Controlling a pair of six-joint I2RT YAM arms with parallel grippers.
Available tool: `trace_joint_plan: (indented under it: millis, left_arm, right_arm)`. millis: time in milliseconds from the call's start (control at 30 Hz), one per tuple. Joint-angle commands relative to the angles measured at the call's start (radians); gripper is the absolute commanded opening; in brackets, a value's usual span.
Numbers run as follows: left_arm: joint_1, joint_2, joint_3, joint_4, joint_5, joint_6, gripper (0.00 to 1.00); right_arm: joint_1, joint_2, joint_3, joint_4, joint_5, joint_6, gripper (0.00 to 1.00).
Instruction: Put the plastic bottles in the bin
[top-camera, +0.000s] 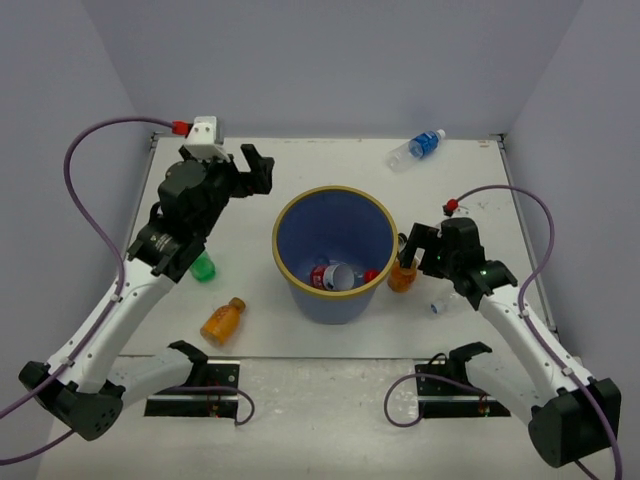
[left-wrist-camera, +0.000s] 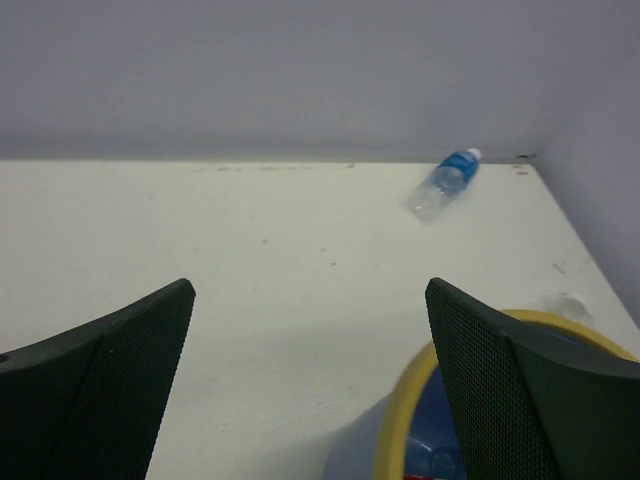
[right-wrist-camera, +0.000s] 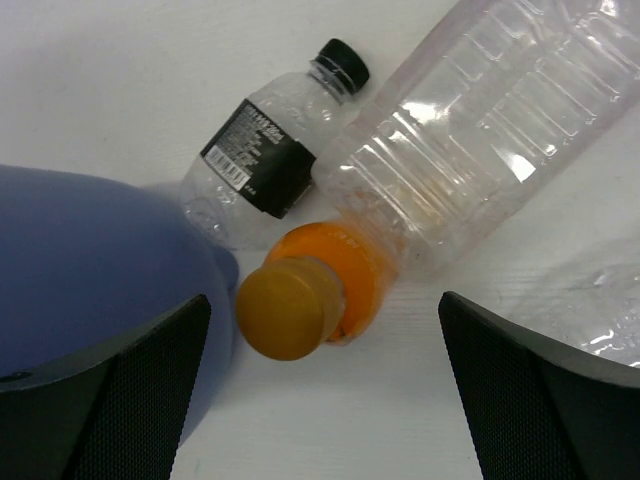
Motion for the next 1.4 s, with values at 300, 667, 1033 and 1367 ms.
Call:
trace_joint_plan:
  millis: [300,667,1033,1367]
  left_arm:
    - [0.191,-0.124,-0.309,-0.086,-0.107,-0.213,1.00]
    - [0.191,-0.169,-0.354,-0.095,-0.101,-0.208,1.00]
    - [0.191,-0.202,-0.371,-0.089,-0.091,-0.210,1.00]
    - [0.191,-0.184,-0.371,-0.107,-0.101,-0.222,1.00]
  right_arm:
    - [0.148,0.138,0.065,0.008,0.228,0.121,0.84]
    - [0.170,0.138,0.061,0.001,0.247,0.160,0.43]
    - [0.187,0.066,0.135,-0.132,0.346,0.190,0.02]
    - [0.186,-0.169,0.408,-0.155,0.498,0.021,0.00]
